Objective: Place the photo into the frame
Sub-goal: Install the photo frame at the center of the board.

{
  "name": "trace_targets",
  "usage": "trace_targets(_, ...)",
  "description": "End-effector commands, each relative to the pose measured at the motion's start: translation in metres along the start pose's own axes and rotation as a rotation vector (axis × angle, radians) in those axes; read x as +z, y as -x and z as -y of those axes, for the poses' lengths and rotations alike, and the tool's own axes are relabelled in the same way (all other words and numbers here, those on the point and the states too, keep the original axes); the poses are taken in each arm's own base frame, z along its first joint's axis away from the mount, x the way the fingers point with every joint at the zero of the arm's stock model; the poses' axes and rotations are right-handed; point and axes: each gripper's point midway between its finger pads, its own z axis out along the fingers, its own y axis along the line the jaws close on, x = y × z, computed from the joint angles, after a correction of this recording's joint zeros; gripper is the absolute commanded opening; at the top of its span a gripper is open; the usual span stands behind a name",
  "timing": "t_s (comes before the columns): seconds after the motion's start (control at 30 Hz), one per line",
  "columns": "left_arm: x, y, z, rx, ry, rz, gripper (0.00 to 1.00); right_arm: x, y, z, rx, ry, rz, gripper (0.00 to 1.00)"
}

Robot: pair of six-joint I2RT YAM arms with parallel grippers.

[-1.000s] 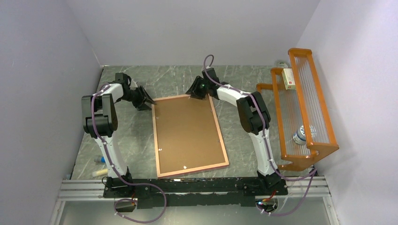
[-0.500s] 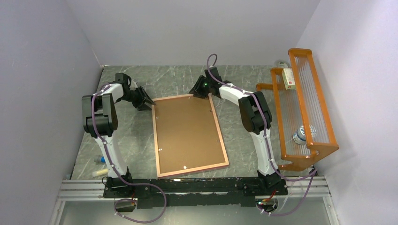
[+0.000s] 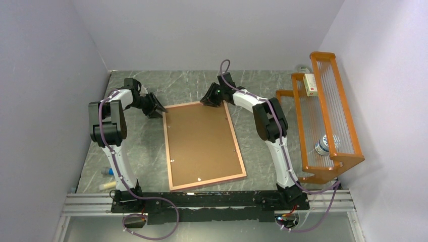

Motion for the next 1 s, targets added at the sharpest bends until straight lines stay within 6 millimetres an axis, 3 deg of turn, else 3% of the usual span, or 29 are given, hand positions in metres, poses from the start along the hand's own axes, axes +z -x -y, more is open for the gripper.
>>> trace_targets(0.0, 0.000, 0.007, 0.013, 0.012, -0.043, 0.003, 0.47, 0.007, 0.003, -0.016, -0.008, 0.058, -0.019, 0.31)
trace_targets(0.4, 0.005, 0.007, 0.022, 0.005, -0.112, -0.031, 0.47, 0.004, -0.006, -0.037, -0.003, 0.167, -0.076, 0.30)
trace_targets(0.53, 0.005, 0.010, 0.021, 0.004, -0.094, -0.022, 0.48, -0.002, 0.001, -0.019, 0.020, 0.053, -0.029, 0.41)
trace_targets(0.67, 0.001, 0.014, 0.014, 0.007, -0.037, 0.010, 0.52, -0.013, 0.010, -0.005, -0.002, -0.055, 0.034, 0.44)
trace_targets(0.97, 0.002, 0.017, 0.016, 0.003, -0.043, 0.017, 0.49, -0.002, 0.004, 0.002, 0.013, -0.054, 0.004, 0.32)
